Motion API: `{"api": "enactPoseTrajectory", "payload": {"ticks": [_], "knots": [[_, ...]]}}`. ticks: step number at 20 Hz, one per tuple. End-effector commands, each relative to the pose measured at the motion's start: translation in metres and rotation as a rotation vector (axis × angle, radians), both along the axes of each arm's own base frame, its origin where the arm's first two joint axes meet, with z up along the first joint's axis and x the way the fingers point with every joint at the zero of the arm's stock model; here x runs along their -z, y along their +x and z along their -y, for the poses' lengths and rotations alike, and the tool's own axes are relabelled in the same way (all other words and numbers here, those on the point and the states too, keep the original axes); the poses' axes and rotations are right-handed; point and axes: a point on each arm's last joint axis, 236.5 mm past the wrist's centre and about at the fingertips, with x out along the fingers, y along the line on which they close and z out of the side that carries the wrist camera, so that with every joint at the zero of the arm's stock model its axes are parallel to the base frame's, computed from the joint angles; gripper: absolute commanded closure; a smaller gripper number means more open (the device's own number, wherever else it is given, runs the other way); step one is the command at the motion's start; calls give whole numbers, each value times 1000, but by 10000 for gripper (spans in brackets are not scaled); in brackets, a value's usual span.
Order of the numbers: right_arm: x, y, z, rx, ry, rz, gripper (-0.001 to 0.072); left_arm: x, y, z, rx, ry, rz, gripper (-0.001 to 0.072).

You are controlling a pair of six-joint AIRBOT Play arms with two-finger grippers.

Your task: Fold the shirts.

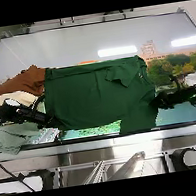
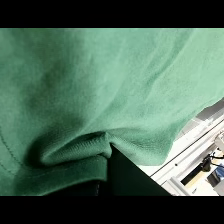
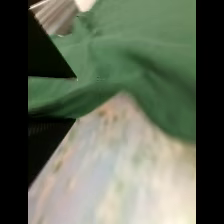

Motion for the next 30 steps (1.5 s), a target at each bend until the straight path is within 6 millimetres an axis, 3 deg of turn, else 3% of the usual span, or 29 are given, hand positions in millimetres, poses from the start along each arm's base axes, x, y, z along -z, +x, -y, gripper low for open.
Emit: {"api": "enactPoseTrajectory", "payload": {"ticks": [1, 3, 4, 6, 7, 9, 10, 12, 14, 15, 16, 19, 20, 22, 24, 26, 30], "knots": [[-13, -8, -19, -37, 89, -30, 695, 5, 13, -4, -27, 28, 45, 680], [-40, 4, -24, -9, 129, 35, 695, -18, 15, -2, 13, -15, 51, 680], [-62, 16, -25, 7, 151, 100, 695, -40, 21, 0, 17, -50, 86, 680], [-138, 32, -28, -6, 204, 289, 695, -106, 41, 8, -24, -172, 225, 680], [-183, 38, -28, -3, 216, 412, 695, -154, 45, 15, -36, -283, 316, 680], [-295, 46, -27, 74, 227, 764, 695, -269, 27, 33, 22, -593, 551, 680], [-358, 39, -27, 115, 228, 959, 695, -328, 23, 36, 4, -692, 734, 680], [-458, 8, -31, 164, 174, 1281, 695, -438, -4, 35, 14, -796, 1171, 679], [-536, -24, -35, 228, 46, 1546, 694, -532, -55, 35, 53, -861, 1536, 679], [-566, -36, -36, 260, -55, 1649, 695, -568, -79, 35, 70, -842, 1680, 679], [-589, -45, -37, 277, -141, 1721, 695, -587, -90, 34, 69, -780, 1744, 679], [-634, -62, -51, 246, -252, 1844, 695, -607, -89, 33, 106, -672, 1800, 679], [-639, -60, -48, 237, -293, 1847, 695, -604, -81, 30, 112, -692, 1753, 679], [-623, -35, -20, 291, -332, 1733, 696, -571, -42, 21, 90, -649, 1566, 679], [-587, -2, 4, 287, -264, 1587, 696, -516, 10, 13, 67, -567, 1364, 679], [-529, 41, 22, 261, -182, 1428, 696, -454, 65, 9, 28, -522, 1176, 679], [-362, 130, 39, 247, -141, 1038, 696, -295, 153, 12, 5, -448, 811, 679]]}}
